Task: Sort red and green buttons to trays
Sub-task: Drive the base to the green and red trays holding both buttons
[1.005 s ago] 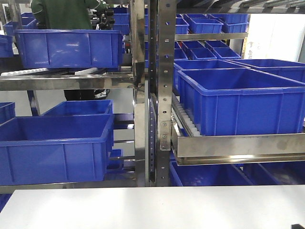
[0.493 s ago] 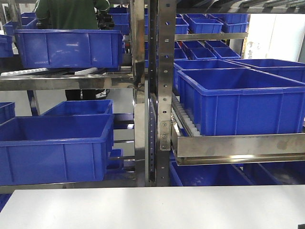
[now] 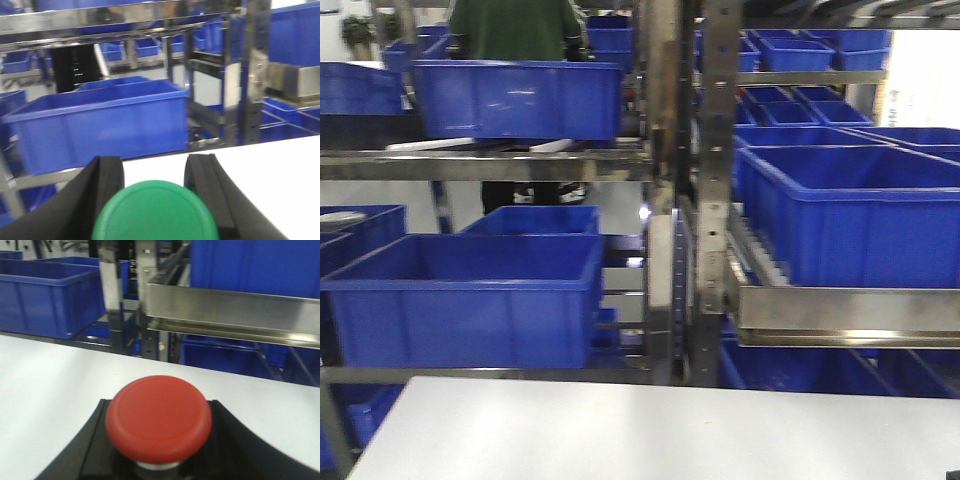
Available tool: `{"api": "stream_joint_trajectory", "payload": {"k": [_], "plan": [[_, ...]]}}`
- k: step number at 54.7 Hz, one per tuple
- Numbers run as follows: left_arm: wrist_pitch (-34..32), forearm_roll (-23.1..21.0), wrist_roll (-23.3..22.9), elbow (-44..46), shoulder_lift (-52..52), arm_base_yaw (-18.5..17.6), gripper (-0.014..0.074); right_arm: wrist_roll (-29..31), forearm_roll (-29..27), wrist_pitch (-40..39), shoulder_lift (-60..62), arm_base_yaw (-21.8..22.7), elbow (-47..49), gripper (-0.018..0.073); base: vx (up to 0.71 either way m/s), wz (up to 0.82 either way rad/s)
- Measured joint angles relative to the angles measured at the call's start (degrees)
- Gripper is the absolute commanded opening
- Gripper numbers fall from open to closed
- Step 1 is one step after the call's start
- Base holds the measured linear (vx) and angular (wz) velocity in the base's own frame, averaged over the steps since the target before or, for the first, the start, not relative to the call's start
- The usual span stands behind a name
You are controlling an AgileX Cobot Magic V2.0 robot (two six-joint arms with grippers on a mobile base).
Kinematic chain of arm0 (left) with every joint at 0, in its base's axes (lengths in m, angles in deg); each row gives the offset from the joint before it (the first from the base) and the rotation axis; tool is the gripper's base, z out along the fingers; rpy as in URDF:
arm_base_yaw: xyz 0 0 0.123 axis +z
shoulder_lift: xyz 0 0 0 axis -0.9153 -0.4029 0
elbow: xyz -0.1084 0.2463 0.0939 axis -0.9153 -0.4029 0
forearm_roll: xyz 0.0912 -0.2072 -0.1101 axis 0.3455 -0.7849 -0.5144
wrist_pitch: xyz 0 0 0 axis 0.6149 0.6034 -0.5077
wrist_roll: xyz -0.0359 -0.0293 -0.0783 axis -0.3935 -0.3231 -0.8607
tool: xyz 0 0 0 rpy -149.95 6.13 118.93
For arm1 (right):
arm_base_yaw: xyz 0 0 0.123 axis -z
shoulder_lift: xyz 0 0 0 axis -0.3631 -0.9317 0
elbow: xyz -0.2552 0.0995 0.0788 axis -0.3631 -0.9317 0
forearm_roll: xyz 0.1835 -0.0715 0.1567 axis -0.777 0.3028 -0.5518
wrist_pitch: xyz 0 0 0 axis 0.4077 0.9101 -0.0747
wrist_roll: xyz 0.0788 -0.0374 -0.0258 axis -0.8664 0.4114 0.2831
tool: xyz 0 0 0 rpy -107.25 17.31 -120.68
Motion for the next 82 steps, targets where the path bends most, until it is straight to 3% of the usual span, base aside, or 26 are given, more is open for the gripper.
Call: {"api": "stream_joint_trajectory", "payload": {"k": [82], "plan": [[0.39, 0.04, 0.00, -0.07, 0.25, 0.00, 0.0000, 0.00, -0.13, 0.02, 0.00, 0.00, 0.00, -0.0008, -0.11, 0.62]]}}
